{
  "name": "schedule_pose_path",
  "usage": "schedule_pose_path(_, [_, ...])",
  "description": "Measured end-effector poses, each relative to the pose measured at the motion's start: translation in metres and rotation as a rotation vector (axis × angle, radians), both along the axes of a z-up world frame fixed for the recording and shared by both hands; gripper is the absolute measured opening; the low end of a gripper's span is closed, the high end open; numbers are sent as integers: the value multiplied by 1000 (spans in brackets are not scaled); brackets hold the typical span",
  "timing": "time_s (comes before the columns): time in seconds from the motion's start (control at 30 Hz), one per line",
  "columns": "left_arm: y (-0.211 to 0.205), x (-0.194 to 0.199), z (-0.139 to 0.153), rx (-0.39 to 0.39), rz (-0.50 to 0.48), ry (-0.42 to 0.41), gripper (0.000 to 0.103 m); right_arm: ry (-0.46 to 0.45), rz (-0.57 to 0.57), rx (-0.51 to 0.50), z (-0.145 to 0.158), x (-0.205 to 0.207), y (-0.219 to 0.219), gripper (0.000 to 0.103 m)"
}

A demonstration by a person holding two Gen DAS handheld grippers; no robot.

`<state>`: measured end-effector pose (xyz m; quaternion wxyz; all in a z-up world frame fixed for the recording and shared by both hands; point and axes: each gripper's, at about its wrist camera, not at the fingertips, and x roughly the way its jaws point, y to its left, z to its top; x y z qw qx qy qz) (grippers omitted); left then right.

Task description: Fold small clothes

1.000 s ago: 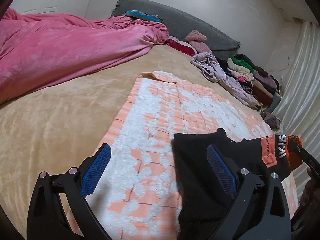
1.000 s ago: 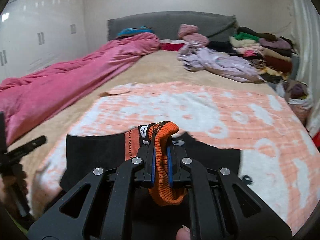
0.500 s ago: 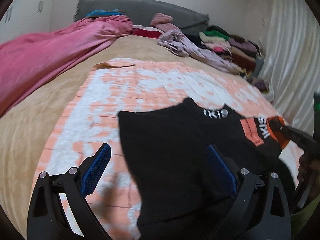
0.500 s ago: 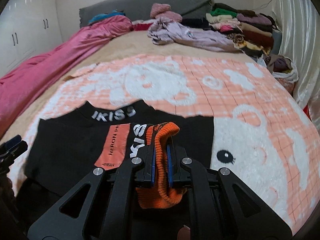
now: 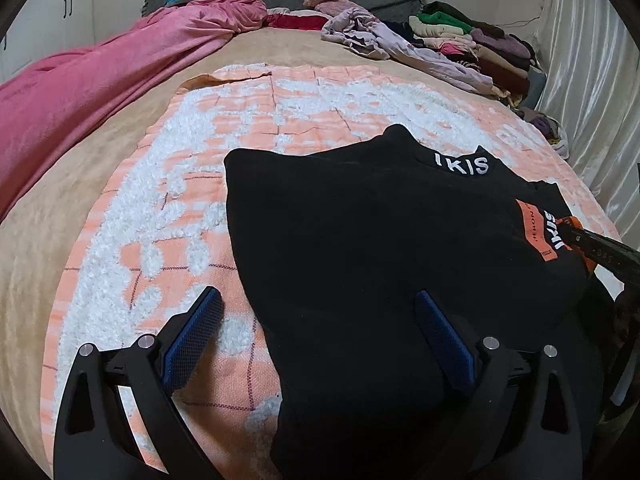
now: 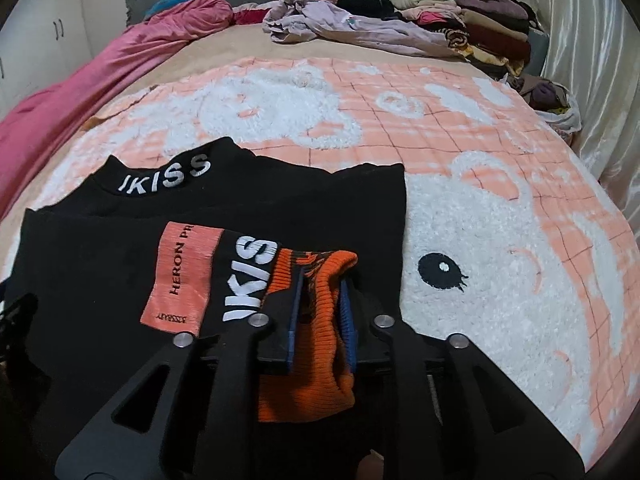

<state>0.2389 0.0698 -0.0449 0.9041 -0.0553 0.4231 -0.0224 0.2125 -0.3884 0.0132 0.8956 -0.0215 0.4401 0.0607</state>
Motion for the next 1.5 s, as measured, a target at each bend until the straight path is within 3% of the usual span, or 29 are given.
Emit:
schedule_pose_path(0.2, [6,-12,21,-51,20,-75,96,-73,-18,62,27,-22,-20,18])
schedule_pose_path(0.33, [-4,-30,44,-29,6,-175,96,-93,65,76,34,-42,-11,18])
schedule_pose_path(0.4, [-13,-34,47,-39,-23,-186,96,-84,118,84,33,-50,-1,18])
schedule_pose_path(0.57, [-43,-38,35,-14,-121,-135,96,-49,190,90,25,-58,18,18])
schedule_pose_path(0.77, [-56,-33,9,70,-129,-45,96,8,165,44,8,-53,20,24])
schedule_pose_path(0.83, [-51,-31,5,58,-119,-30,96,35,145,36,-1,-48,15,28])
schedule_pose_path(1.17, [-46,-29,3,32,-121,-19,96,41,132,64,-7,-46,11,28])
schedule_pose_path(1.5, [-42,-39,16,-11,-123,-31,96,1,164,72,7,-65,16,34])
